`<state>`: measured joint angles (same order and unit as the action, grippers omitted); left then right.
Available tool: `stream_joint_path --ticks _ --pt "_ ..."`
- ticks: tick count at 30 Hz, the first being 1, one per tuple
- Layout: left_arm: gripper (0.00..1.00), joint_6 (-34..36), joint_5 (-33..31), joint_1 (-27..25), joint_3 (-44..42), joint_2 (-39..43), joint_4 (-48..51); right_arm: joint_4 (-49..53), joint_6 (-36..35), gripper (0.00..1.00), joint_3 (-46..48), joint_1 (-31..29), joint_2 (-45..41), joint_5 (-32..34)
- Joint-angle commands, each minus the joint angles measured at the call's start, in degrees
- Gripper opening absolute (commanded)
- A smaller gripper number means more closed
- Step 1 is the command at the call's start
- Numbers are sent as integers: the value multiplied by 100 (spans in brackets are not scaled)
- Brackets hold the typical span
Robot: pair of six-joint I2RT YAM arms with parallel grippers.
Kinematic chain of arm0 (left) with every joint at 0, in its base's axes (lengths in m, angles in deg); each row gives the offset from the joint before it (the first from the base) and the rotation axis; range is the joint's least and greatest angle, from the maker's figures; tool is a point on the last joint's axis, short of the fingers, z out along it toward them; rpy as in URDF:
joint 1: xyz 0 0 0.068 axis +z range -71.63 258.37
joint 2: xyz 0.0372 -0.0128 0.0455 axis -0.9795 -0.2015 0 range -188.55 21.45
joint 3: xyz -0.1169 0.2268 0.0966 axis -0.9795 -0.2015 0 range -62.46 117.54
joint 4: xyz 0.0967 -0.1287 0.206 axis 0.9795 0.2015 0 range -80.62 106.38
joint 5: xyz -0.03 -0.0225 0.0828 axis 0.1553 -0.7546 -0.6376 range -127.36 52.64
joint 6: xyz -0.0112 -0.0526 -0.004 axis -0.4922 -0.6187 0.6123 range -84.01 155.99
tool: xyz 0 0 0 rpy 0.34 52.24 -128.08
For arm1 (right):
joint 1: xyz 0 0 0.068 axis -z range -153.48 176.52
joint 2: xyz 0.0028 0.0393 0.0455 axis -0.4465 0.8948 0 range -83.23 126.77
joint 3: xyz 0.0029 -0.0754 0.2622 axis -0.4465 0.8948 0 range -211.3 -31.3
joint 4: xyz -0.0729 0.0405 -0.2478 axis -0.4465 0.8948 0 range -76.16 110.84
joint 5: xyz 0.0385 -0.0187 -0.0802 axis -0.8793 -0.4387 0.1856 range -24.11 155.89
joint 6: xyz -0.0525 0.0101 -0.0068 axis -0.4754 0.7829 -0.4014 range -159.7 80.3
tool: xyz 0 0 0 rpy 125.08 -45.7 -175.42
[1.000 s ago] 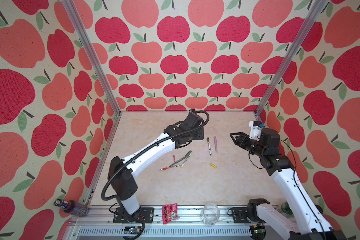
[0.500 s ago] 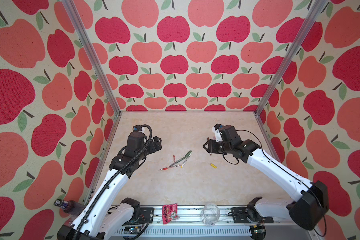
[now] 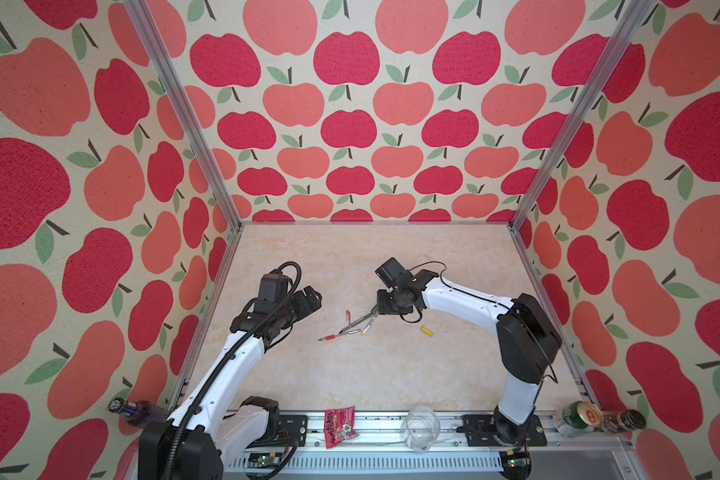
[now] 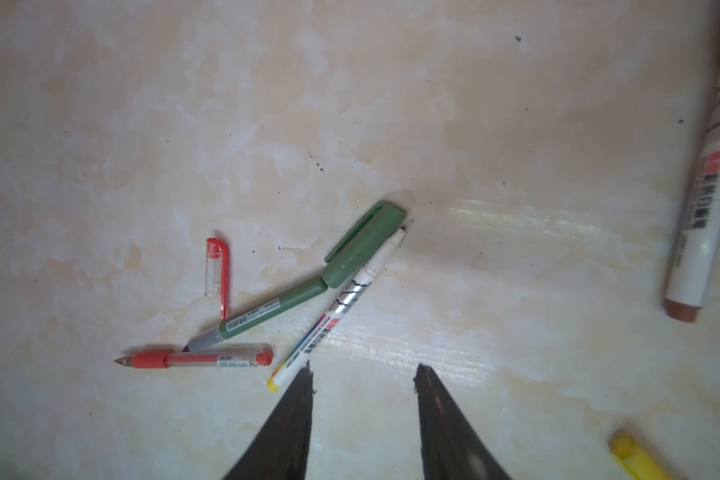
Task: Insert the pens into the pen caps
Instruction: 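Open the left gripper and lift it off the capped marker, then move the right gripper to the white pen and grasp it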
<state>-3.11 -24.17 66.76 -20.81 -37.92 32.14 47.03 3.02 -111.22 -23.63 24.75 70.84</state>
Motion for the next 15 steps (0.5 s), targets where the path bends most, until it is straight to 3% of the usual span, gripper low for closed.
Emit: stream_joint_path --ticks 1,8,15 --pt "92 -90 63 36 -154 -55 -333 354 285 43 -472 -192 375 233" --pt "92 39 228 45 -137 -250 -379 680 334 42 -1088 -329 1074 242" --pt "92 70 303 54 -136 -268 -501 1007 377 40 -1195 -346 1178 412"
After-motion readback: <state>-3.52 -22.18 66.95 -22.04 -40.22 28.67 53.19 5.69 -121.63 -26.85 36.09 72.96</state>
